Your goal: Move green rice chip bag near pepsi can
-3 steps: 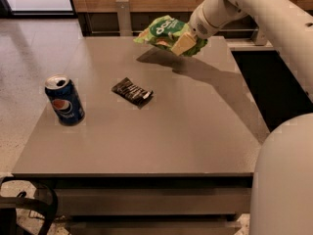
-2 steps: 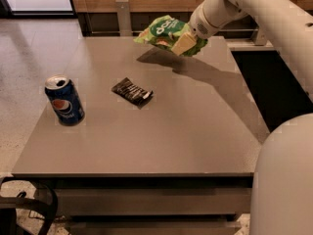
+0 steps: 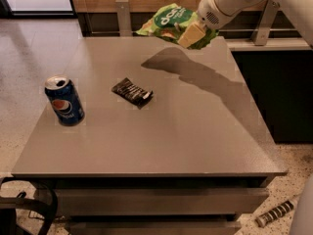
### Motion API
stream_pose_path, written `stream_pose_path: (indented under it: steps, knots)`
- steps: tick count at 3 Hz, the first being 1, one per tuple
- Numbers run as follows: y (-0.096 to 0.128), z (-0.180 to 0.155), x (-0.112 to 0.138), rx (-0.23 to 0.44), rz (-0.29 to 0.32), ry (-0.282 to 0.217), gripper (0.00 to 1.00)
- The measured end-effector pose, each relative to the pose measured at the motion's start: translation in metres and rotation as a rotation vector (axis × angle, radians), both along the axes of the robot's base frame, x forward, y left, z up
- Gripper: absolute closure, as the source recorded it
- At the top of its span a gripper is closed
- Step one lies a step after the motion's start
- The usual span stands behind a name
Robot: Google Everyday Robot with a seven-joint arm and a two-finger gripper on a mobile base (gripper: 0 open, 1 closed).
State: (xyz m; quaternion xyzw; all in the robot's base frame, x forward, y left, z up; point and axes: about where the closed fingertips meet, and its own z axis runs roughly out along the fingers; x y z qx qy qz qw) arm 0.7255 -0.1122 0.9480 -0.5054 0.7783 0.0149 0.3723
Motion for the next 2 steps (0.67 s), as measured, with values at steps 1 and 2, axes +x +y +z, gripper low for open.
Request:
stream_pose_path:
  steps: [1, 2]
  knots:
    - [0.007, 0.017, -0.039, 0.019, 0.006, -0.003, 1.0]
    - [0.029, 0.021, -0.106, 0.072, 0.042, 0.0, 1.0]
